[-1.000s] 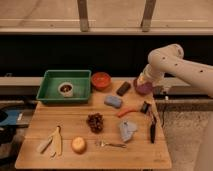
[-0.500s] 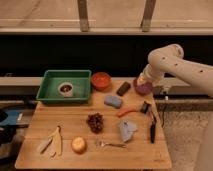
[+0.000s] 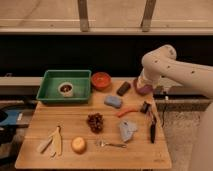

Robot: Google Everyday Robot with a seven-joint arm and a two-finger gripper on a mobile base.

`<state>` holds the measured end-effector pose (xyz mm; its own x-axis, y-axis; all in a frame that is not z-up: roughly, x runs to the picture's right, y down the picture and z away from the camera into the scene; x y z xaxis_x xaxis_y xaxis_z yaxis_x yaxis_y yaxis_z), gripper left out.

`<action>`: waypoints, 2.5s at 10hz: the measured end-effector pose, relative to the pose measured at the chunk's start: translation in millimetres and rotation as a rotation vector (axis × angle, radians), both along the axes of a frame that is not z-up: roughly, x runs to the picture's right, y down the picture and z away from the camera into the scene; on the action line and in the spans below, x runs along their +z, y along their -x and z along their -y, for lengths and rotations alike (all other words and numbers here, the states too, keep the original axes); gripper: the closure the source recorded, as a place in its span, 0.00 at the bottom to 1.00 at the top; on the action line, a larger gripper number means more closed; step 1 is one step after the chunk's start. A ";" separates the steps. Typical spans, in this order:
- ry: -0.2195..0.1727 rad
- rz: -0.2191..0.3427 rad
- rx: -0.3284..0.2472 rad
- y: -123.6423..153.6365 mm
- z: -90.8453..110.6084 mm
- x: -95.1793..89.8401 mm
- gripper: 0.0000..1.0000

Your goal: Place brush in red bowl

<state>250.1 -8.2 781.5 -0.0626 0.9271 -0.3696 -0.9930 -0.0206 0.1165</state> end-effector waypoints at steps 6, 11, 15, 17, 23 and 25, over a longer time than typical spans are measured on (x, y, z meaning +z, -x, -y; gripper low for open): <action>0.140 0.010 0.049 -41.9 -59.6 31.7 0.40; 0.185 0.012 0.079 -48.2 -74.9 42.4 0.40; 0.242 0.055 0.008 -25.4 -91.8 45.6 0.40; 0.268 0.064 0.005 -29.2 -105.5 44.2 0.40; 0.360 0.080 0.086 -48.1 -145.5 66.5 0.40; 0.393 0.089 0.115 -52.8 -154.3 77.8 0.40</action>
<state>302.9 146.1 859.3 -0.1096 0.7035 -0.7022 -0.9933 -0.1033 0.0515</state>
